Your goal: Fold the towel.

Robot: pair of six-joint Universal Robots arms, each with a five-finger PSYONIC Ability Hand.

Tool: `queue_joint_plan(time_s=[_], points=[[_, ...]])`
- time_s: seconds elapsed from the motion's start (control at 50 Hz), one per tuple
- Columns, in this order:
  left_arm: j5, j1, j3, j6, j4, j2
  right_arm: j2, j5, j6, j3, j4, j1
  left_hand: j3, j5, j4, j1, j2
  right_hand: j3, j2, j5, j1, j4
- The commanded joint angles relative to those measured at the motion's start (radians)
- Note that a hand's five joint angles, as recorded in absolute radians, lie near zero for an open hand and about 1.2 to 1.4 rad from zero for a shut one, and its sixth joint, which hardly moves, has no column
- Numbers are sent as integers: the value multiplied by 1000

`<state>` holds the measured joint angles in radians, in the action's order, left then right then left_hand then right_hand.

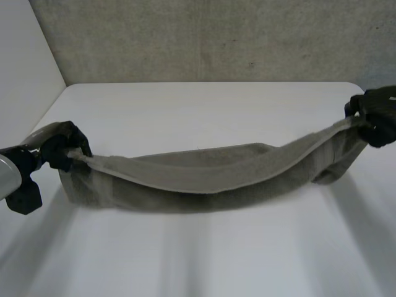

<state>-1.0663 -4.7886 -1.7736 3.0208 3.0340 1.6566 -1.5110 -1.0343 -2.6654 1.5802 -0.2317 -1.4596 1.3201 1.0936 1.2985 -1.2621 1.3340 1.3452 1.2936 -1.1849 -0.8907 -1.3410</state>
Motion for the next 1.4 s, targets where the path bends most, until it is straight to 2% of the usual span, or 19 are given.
queue_joint_plan(time_s=[0.02, 0.1, 0.14, 0.2, 0.32, 0.4, 0.66, 0.74, 0.76, 0.78, 0.8, 0.82, 0.84, 0.86, 0.88, 0.9, 1.02, 1.28, 1.4], points=[[-4, 4, 52, 0, 14, 100, 153, -12, 28, -23, 8, -8, 76, 128, 98, -134, 62, 51, 103, -37, -506, -55], [-14, 19, 111, 0, 22, 163, 286, -47, 6, -107, 9, -43, 76, 128, 98, -134, 62, 51, 103, -37, -506, -55], [-17, 30, 196, -11, 23, 266, 332, -62, -8, -136, 17, -65, 76, 128, 98, -134, 62, 51, 103, -37, -506, -55], [-20, 33, 262, -17, 23, 339, 409, -92, -47, -198, 34, -88, 76, 128, 98, -134, 62, 51, 103, -37, -506, -55], [-60, 44, 350, -17, 25, 442, 520, -147, -116, -296, 78, -107, 76, 128, 98, -134, 62, 51, 103, -37, -506, -55], [-119, 46, 456, -19, 23, 541, 572, -208, -134, -360, 118, -131, 76, 128, 98, -134, 62, 51, 103, -37, -506, -55], [-138, 59, 548, -17, 23, 621, 666, -302, -125, -445, 150, -176, 74, 126, 95, -132, 60, 51, 103, -37, -506, -55], [-156, 62, 557, -17, 23, 634, 695, -314, -120, -456, 147, -182, -17, 35, 4, -41, -31, 51, 103, -37, -506, -55], [-159, 64, 557, -19, 23, 637, 695, -314, -120, -456, 147, -182, -244, -192, -222, 186, -258, 51, 103, -37, -506, -55], [-161, 64, 557, -19, 23, 641, 701, -316, -120, -454, 147, -183, -665, -613, -643, 607, -679, -26, 25, 41, -428, 22], [-161, 64, 557, -19, 23, 641, 701, -316, -120, -454, 147, -183, -669, -617, -647, 611, -683, -27, 24, 41, -427, 23], [-162, 64, 556, -16, 23, 643, 706, -316, -120, -456, 147, -188, -1108, -1056, -1086, 1050, -1122, -466, -414, 480, 12, 462], [-162, 65, 554, -17, 22, 643, 709, -317, -120, -457, 149, -192, -1136, -1084, -1114, 1078, -1150, -930, -878, 944, 475, 925], [-162, 65, 554, -17, 22, 643, 709, -317, -120, -457, 149, -192, -1136, -1084, -1114, 1078, -1150, -934, -883, 949, 480, 930], [-162, 65, 554, -20, 22, 641, 709, -319, -120, -459, 149, -194, -1142, -1090, -1120, 1084, -1156, -1117, -1066, 1132, 663, 1113], [-162, 65, 554, -20, 22, 641, 709, -319, -120, -460, 149, -194, -1142, -1090, -1120, 1084, -1156, -1171, -1119, 1185, 716, 1166], [-164, 64, 551, -22, 20, 620, 687, -317, -122, -463, 146, -194, -1139, -1087, -1117, 1081, -1153, -1171, -1119, 1185, 716, 1166], [-162, 56, 437, -19, 31, 420, 433, -317, -134, -421, 147, -180, -1139, -1087, -1117, 1081, -1153, -1171, -1119, 1185, 716, 1166], [-182, 42, 393, -14, 63, 331, 385, -317, -133, -417, 157, -180, -1115, -1063, -1094, 1057, -1129, -1171, -1119, 1185, 716, 1166]])
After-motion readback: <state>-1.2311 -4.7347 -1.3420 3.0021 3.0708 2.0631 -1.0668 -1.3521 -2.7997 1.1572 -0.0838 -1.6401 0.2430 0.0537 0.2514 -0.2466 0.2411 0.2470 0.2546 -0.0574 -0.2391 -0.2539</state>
